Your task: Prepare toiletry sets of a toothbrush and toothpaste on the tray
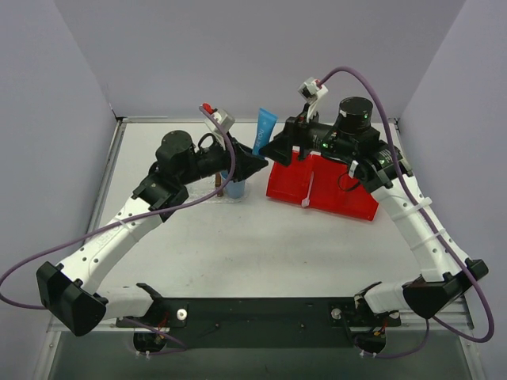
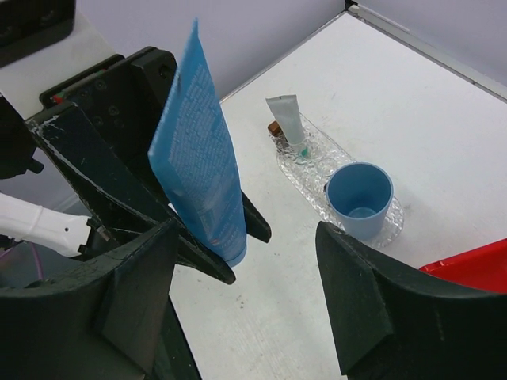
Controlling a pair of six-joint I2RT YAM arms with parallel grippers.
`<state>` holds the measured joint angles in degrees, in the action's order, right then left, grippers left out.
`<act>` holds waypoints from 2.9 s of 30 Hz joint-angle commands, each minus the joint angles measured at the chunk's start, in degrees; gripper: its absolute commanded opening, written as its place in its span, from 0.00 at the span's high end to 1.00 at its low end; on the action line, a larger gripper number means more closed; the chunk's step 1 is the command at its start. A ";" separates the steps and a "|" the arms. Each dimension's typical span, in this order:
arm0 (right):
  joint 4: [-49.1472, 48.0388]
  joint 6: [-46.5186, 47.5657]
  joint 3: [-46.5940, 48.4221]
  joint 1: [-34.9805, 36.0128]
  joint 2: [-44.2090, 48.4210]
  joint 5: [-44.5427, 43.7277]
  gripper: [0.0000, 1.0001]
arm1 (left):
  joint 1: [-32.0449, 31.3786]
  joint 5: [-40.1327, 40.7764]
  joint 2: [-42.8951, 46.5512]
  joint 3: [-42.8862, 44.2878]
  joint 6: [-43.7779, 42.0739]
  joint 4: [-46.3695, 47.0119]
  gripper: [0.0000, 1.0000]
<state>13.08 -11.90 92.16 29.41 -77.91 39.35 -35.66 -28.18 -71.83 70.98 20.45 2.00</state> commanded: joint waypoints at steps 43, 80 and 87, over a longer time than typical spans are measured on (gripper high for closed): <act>5.98 15.49 0.92 4.17 5.31 -4.65 1.00 | 5.25 -2.57 8.99 1.70 -15.16 -10.16 0.21; 21.99 34.40 -3.39 12.51 3.64 9.60 1.00 | 1.47 -33.52 2.75 5.05 -15.61 -7.01 0.11; 22.16 34.75 -3.04 12.87 2.59 9.08 1.00 | 0.85 -33.25 2.14 4.69 -16.31 -7.97 0.32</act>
<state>35.90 21.32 87.39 41.74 -75.53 46.96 -34.48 -60.40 -69.56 75.55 4.73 -7.86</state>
